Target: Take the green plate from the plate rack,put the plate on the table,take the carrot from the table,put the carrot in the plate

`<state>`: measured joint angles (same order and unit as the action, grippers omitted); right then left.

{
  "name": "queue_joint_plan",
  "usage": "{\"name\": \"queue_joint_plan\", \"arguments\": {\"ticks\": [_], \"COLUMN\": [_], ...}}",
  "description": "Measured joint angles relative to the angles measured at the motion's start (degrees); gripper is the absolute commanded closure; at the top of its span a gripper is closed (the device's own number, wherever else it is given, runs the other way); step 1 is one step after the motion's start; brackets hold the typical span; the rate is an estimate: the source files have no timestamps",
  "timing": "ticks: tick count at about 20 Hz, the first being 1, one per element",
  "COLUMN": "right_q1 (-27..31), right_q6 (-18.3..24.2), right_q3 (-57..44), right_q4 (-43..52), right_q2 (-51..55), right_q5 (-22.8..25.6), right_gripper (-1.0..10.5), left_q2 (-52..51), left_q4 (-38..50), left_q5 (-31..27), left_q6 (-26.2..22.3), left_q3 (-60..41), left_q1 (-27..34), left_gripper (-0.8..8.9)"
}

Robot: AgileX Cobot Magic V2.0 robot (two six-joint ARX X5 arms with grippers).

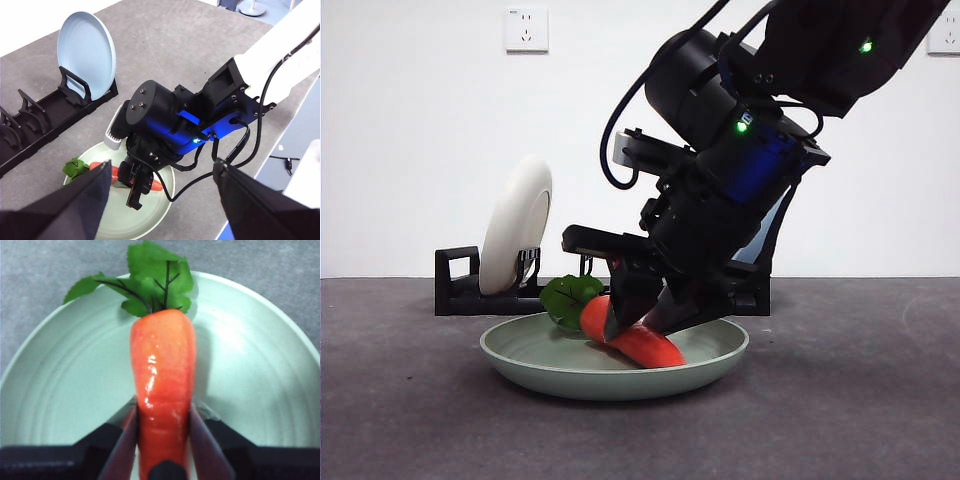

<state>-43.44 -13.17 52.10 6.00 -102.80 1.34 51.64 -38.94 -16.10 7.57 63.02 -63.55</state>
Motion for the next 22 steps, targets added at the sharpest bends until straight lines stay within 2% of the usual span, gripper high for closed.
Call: {"name": "queue_joint_plan", "arguments": {"ticks": [2, 3, 8, 12, 14, 19, 21, 22], "right_q1": [0.00, 0.00, 0.00, 0.00, 0.00, 0.00, 0.00, 0.00], "right_q6": [0.04, 0.04, 0.00, 0.02, 0.00, 0.02, 0.02, 0.02], "right_q3": [0.02, 0.02, 0.02, 0.02, 0.04, 0.04, 0.04, 0.04], "right_q4": [0.00, -0.24, -1.60, -6.73, -13.94, -42.73, -52.87, -58.45], "right_q2": [-0.04, -0.20, 1.31, 13.66, 21.88, 42.64, 49.62, 54.34], "right_q5": [0.09, 0.15, 0.15, 0.17, -0.17, -8.33, -10.01, -10.32], "right_gripper": [5.4, 5.3, 5.3, 5.4, 5.4, 5.4, 5.5, 6.5], "left_q2": [0.00, -0.02, 0.00, 0.00, 0.00, 0.00, 0.00, 0.00], "left_q4": [-0.02, -0.02, -0.02, -0.04, -0.39, -3.67, -5.44, -7.02], "left_q5": [0.00, 0.00, -0.02, -0.02, -0.02, 0.02, 0.09, 0.13], "left_q6": [0.00, 0.00, 0.00, 0.00, 0.00, 0.00, 0.00, 0.00], "left_q3": [0.00, 0.00, 0.00, 0.00, 0.00, 0.00, 0.00, 0.00], "left_q1": [0.00, 0.00, 0.00, 0.00, 0.00, 0.00, 0.00, 0.00], "left_gripper": [4.68, 4.68, 4.68, 4.68, 4.68, 4.68, 4.73, 5.08]}}
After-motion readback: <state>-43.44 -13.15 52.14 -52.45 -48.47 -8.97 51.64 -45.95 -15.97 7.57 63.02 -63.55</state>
